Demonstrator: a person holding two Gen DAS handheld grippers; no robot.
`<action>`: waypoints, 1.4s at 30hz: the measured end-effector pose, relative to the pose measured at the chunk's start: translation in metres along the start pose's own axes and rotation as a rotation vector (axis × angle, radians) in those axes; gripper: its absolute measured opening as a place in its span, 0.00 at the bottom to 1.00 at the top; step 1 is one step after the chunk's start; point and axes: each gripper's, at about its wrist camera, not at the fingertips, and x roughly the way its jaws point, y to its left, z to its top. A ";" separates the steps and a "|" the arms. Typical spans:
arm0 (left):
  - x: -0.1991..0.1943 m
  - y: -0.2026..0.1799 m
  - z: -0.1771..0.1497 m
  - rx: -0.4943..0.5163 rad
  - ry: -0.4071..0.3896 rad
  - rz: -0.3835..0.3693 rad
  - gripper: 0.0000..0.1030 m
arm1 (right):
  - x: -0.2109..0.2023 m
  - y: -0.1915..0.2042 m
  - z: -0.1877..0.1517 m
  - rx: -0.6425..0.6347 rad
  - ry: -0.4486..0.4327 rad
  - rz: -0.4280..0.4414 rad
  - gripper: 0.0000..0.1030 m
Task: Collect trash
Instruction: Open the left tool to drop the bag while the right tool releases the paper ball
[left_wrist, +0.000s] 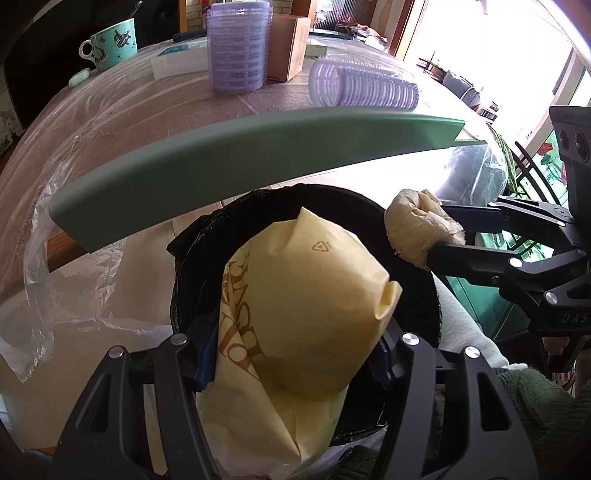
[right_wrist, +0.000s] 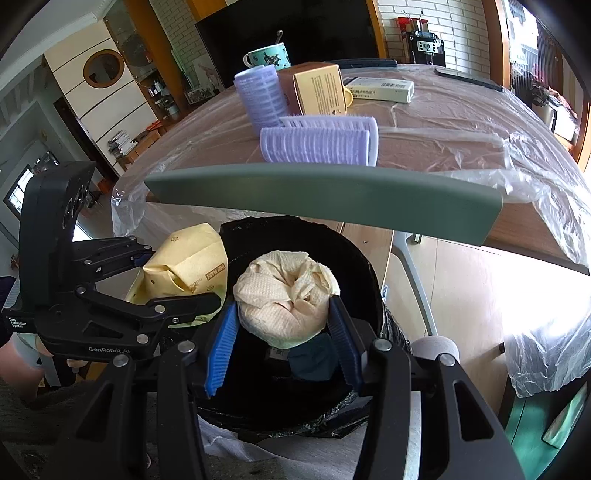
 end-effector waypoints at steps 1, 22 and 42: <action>0.002 0.001 0.000 -0.001 0.004 0.002 0.62 | 0.002 0.000 0.000 0.002 0.003 -0.001 0.48; 0.033 0.007 -0.002 -0.001 0.063 0.024 0.62 | 0.028 -0.007 -0.008 0.005 0.063 -0.038 0.48; 0.052 0.000 0.001 0.024 0.089 0.041 0.60 | 0.034 -0.005 -0.014 -0.004 0.088 -0.076 0.48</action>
